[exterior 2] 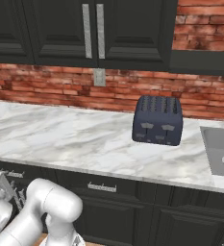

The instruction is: Take the pizza cutter from the drawer on the left and place it on the dining counter for cutting.

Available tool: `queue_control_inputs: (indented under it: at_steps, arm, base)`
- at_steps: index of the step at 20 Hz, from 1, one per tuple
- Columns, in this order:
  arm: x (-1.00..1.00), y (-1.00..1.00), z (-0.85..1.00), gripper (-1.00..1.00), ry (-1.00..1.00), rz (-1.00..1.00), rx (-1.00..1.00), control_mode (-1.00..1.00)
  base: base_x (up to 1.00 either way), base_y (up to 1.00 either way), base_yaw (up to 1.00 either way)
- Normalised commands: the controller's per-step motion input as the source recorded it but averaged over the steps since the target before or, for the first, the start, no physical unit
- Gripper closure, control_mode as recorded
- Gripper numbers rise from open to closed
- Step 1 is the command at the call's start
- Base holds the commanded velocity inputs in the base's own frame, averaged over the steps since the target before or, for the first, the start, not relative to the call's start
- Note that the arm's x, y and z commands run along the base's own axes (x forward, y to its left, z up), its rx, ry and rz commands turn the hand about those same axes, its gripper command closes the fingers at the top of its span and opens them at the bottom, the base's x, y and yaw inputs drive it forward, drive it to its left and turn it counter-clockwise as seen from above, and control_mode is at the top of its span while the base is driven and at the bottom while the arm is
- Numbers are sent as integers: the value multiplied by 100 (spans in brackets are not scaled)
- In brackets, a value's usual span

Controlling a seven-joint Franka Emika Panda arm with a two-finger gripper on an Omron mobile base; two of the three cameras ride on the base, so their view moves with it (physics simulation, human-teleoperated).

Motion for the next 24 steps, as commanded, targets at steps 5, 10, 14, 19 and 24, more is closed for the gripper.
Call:
queue_control_inputs:
  at_steps: [5,10,14,19,24]
  arm:
    - [11,5,-44,-100,-6,0,0,-100]
    - [20,8,-29,-100,-5,0,0,-100]
    - [27,26,-31,-100,-3,-1,0,-100]
    - [26,23,-19,-100,-4,-1,0,-100]
    - [27,2,-7,-100,-7,-1,0,-100]
  base:
    - [0,0,0]
    - [0,0,0]
    - [0,0,0]
    - [0,0,0]
    - [0,0,0]
